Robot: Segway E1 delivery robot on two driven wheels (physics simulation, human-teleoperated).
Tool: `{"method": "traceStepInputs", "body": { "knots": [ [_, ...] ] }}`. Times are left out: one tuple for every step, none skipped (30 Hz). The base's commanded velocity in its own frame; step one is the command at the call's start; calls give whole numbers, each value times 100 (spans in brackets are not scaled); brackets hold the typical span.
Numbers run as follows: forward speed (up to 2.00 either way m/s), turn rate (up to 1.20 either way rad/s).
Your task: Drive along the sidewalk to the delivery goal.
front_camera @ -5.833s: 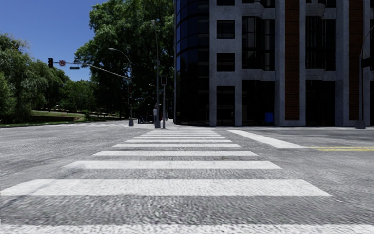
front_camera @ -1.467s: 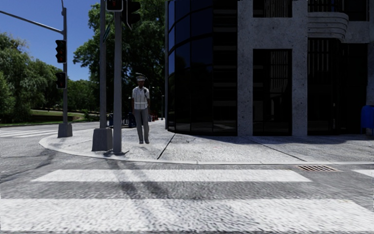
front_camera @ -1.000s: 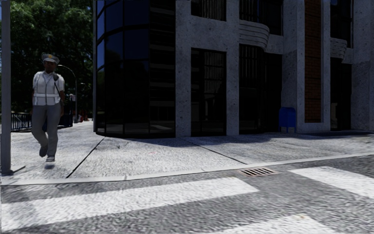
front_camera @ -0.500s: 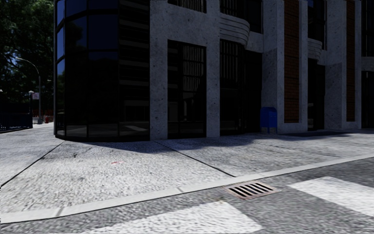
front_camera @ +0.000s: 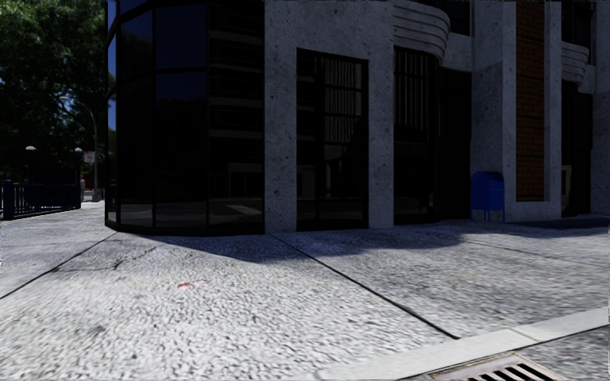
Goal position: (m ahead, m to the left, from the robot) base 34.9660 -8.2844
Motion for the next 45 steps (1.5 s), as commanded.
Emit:
{"method": "traceStepInputs", "body": {
  "knots": [
    [155, 45],
    [155, 46],
    [155, 47],
    [155, 47],
    [155, 47],
    [155, 47],
    [155, 47],
    [155, 47],
    [155, 47],
    [155, 47],
    [155, 47],
    [155, 48],
    [155, 53],
    [155, 55],
    [155, 55],
    [155, 56],
    [155, 56],
    [155, 56],
    [155, 56],
    [155, 56],
    [155, 56],
    [155, 56],
    [155, 56],
    [155, 56],
    [155, 56],
    [155, 56],
    [155, 56],
    [155, 56],
    [155, 56],
    [155, 56],
    [144, 56],
    [138, 56],
    [136, 56],
    [136, 56],
    [135, 55],
    [135, 55],
    [135, 55],
    [135, 55],
    [135, 55],
    [135, 55],
    [135, 55],
    [135, 55],
    [135, 55],
    [135, 55],
    [135, 55]
  ]
}}
